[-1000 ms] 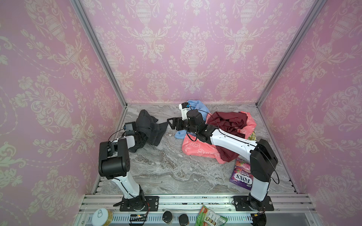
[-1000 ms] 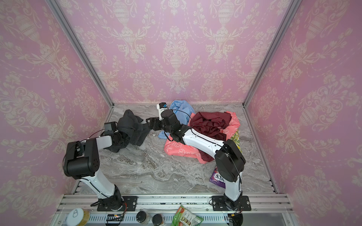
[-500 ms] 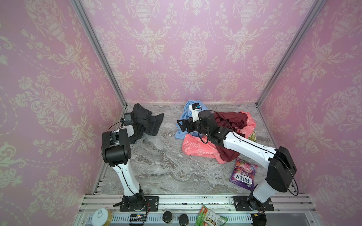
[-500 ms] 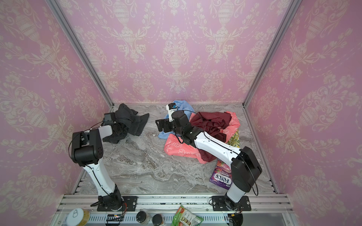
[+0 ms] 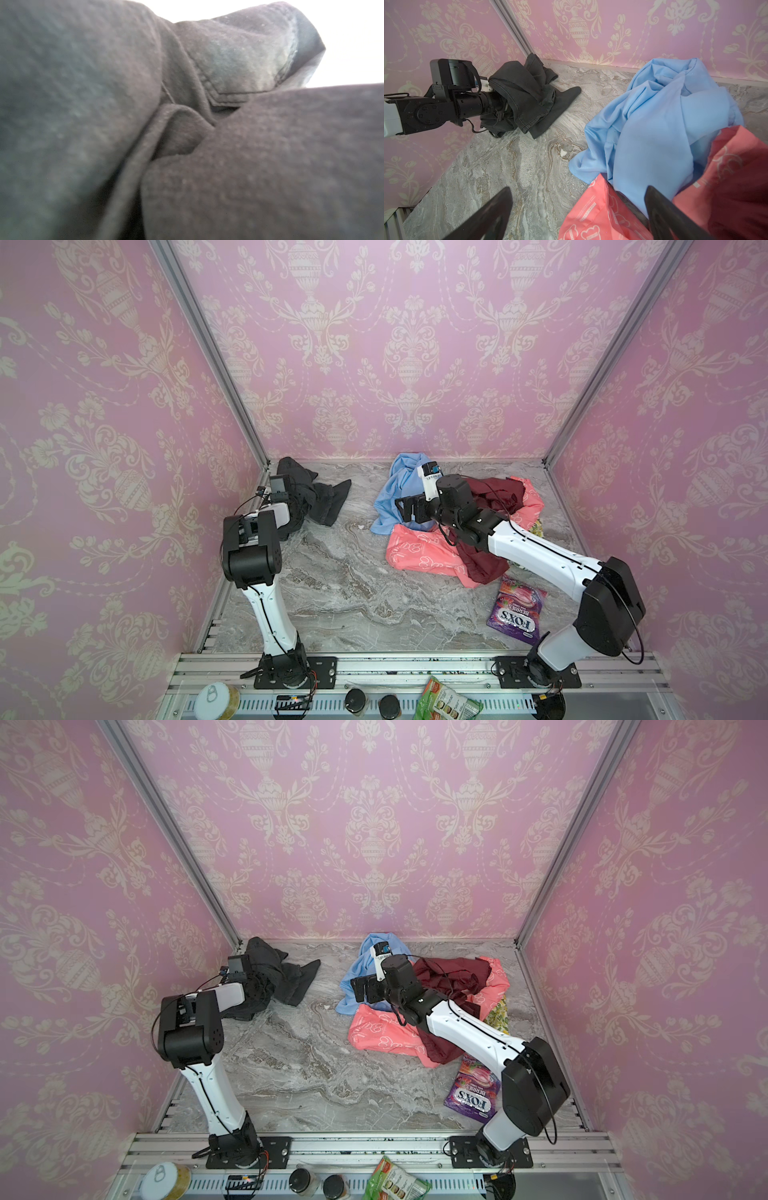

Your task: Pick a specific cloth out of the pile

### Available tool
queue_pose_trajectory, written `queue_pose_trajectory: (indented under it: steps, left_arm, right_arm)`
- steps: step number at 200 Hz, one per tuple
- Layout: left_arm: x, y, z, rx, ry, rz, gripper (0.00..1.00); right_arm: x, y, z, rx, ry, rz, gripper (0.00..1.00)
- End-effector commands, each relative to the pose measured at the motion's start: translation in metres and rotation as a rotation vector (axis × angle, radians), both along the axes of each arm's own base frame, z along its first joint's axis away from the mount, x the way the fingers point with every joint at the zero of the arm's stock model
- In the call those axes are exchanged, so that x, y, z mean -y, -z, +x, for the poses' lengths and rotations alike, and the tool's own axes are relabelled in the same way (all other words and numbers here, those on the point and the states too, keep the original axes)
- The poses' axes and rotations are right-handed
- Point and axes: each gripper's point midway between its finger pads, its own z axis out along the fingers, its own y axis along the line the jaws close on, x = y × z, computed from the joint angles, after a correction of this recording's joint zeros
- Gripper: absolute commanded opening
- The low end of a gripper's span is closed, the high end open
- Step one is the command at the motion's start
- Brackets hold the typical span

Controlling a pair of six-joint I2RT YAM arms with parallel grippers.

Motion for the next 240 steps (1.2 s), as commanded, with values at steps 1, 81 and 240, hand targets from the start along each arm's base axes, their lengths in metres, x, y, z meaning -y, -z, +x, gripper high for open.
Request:
queue_pose_trajectory:
  steps: [1, 81, 240]
  left_arm:
    - [0.01, 0.03, -0.042, -0.203, 0.006, 0.009, 0.68]
    - [0.018, 0.011, -0.086, -0.329, 0.132, 0.095, 0.99]
    - [0.092, -0.036, -0.178, -0.512, 0.576, 0.181, 0.99]
  right_arm:
    - [0.015, -0.021, -0.008, 0.037, -0.003, 0.018, 1.0]
    - [0.039, -0.031, -0.035, 0.016, -0.001, 0.067, 1.0]
    - [0.058, -0.027, -0.057, -0.06, -0.001, 0.046, 1.0]
